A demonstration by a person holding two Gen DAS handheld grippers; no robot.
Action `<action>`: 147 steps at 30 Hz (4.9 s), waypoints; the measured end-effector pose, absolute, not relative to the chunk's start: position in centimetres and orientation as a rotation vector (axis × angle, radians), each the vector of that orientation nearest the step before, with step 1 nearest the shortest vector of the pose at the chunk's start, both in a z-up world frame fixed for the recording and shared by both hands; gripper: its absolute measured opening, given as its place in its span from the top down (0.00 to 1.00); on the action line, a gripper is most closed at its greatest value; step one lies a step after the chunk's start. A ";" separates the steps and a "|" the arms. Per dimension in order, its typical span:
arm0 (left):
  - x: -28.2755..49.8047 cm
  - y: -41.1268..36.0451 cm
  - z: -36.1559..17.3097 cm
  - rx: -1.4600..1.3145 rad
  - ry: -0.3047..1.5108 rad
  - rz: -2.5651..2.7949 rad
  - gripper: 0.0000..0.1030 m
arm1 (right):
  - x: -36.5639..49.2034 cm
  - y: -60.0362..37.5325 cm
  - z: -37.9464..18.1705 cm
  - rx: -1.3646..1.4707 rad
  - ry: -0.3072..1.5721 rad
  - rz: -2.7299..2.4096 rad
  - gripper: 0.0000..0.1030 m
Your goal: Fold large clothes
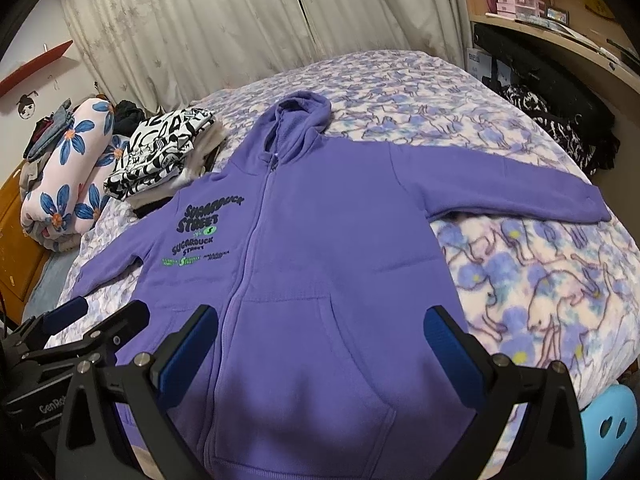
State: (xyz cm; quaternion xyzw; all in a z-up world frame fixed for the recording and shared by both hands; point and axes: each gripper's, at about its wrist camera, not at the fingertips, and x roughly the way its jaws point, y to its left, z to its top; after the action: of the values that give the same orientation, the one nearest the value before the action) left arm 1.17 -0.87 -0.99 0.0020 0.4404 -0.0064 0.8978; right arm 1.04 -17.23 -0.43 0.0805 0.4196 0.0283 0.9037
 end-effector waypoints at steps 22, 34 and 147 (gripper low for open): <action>7.0 -7.1 4.4 0.067 0.757 -0.108 0.03 | 5.6 -23.2 5.2 0.182 0.703 -0.016 0.00; 14.7 -12.2 2.5 0.077 0.716 -0.128 0.01 | 10.8 -33.8 3.2 0.256 0.710 -0.223 0.00; 23.8 -4.7 0.0 0.153 0.675 -0.157 0.83 | 9.6 -21.7 -13.6 0.285 0.973 0.099 0.50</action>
State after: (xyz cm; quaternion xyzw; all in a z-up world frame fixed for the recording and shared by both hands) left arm 23.78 -4.71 -0.05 0.0747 0.3305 -0.0767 0.9377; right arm 9.56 -21.73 -13.61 0.1364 0.4657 0.0473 0.8731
